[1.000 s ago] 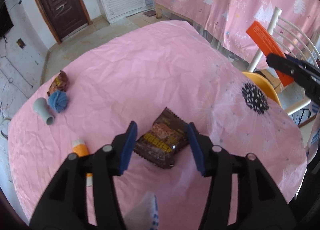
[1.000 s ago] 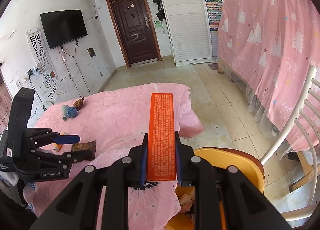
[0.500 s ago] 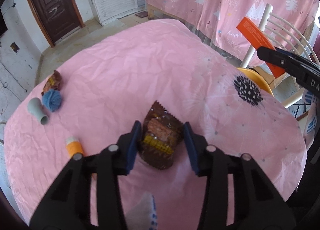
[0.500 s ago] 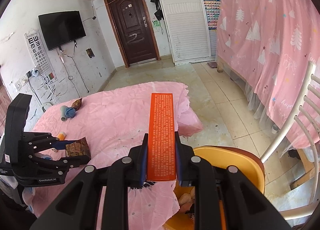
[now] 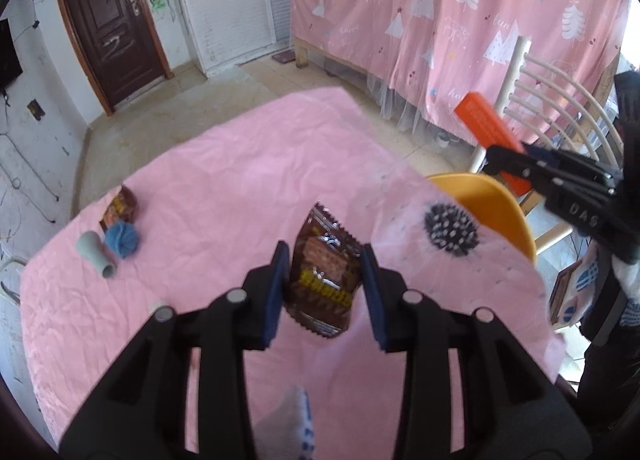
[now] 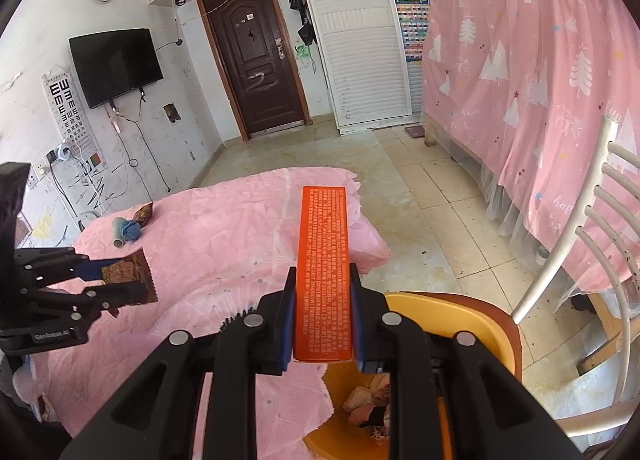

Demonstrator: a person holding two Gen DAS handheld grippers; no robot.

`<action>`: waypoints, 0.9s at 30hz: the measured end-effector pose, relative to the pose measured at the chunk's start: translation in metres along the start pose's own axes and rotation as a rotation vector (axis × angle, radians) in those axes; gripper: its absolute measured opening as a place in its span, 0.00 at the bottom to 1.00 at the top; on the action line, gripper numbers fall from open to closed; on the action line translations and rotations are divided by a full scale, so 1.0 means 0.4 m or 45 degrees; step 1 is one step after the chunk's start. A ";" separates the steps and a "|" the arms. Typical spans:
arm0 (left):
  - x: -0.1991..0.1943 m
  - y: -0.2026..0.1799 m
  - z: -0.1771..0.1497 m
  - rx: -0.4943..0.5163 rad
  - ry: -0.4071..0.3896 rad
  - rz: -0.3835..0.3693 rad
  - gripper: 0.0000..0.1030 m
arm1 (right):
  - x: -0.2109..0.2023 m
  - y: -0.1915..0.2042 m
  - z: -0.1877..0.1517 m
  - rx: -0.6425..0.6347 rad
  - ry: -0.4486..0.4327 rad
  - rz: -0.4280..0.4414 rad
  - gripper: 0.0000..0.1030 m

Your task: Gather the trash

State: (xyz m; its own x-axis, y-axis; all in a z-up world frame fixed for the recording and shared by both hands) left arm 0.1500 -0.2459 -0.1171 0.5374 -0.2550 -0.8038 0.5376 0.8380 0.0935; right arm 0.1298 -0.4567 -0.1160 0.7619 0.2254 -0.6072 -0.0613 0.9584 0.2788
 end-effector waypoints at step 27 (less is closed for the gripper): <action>0.082 -0.318 0.210 0.065 -0.065 -0.224 0.34 | -0.033 -0.235 -0.054 0.206 -0.002 -0.085 0.13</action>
State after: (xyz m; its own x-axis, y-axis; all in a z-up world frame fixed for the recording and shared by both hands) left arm 0.1538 -0.4015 -0.1059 0.4637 -0.4205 -0.7799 0.6579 0.7530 -0.0149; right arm 0.1116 -0.5459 -0.1501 0.7619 0.1621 -0.6271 0.0937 0.9304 0.3543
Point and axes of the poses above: each gripper's, at about its wrist camera, not at the fingertips, and x roughly the way its jaws point, y to its left, z to its top, the point moved 8 cm from there along x, roughly the way its jaws point, and after that the axes turned 5 degrees about x, right-handed, at the moved point
